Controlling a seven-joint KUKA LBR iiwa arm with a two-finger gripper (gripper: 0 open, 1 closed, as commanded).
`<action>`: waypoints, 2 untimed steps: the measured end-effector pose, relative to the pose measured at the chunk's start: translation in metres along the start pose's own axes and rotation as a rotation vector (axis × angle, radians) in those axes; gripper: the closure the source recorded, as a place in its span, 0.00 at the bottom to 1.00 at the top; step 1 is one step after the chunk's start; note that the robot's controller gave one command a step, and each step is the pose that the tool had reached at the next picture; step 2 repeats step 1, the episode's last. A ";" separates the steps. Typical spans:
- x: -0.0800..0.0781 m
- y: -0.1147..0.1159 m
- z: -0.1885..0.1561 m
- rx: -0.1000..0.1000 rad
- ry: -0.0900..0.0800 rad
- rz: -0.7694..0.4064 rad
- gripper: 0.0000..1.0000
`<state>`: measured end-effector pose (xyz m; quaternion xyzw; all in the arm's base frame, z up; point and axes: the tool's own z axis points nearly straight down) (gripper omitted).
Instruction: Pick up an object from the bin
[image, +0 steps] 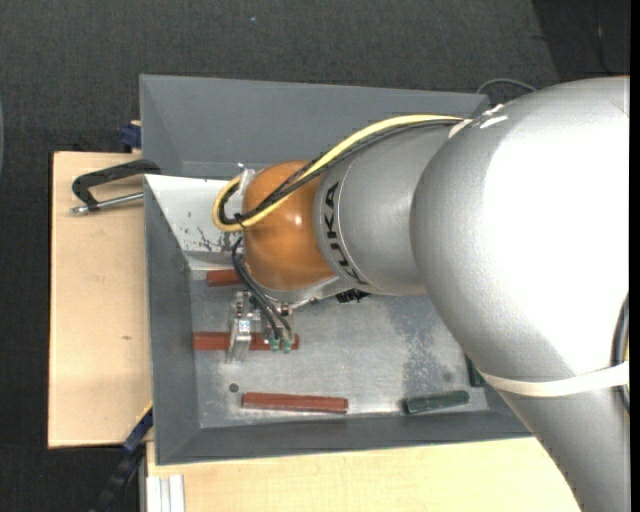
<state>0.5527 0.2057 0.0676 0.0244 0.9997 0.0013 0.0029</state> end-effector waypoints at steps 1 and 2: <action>0.001 0.000 -0.006 0.001 0.004 0.002 1.00; 0.001 0.000 -0.006 0.001 0.004 0.002 1.00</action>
Offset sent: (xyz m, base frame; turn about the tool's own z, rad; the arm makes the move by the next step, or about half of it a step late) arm -0.0001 -0.0001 0.0422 0.0000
